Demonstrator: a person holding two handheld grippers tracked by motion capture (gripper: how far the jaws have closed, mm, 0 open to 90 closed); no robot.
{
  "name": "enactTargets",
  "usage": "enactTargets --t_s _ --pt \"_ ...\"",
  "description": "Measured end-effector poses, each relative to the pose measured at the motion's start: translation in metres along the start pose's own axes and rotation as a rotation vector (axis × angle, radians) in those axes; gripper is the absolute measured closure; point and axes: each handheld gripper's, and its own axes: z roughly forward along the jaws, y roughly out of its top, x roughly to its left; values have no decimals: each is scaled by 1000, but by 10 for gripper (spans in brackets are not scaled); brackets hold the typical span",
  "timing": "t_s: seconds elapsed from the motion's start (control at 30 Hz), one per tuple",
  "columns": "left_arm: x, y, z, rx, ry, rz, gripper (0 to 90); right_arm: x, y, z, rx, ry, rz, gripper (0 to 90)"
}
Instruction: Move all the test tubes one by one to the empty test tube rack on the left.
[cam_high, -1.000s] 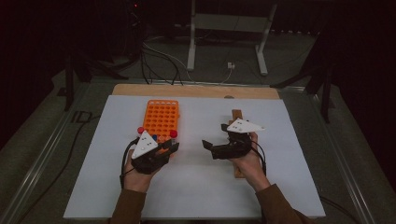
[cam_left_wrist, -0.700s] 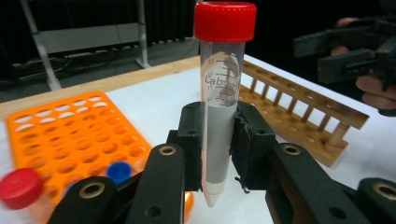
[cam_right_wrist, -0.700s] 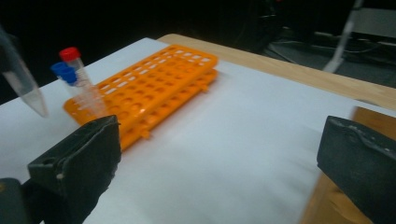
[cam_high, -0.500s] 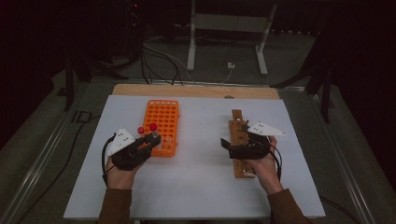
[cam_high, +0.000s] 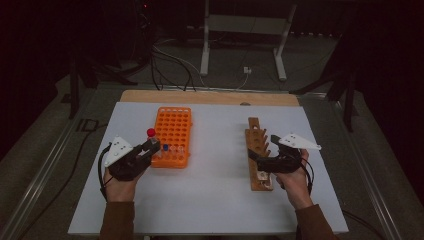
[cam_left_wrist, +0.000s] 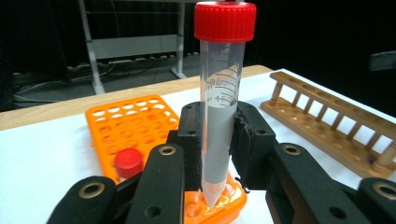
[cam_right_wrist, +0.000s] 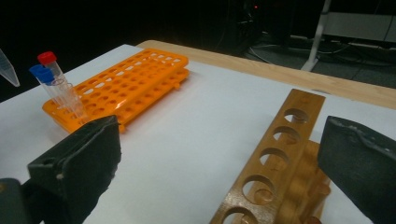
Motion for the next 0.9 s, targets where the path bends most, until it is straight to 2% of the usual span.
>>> enactTargets --t_s 0.6,0.9 --pt "9 -8 -1 -15 128 22 749 -9 -5 -9 -10 -22 21 2" --pt "11 -14 4 -1 149 26 749 -10 -6 -11 -15 -30 25 2"
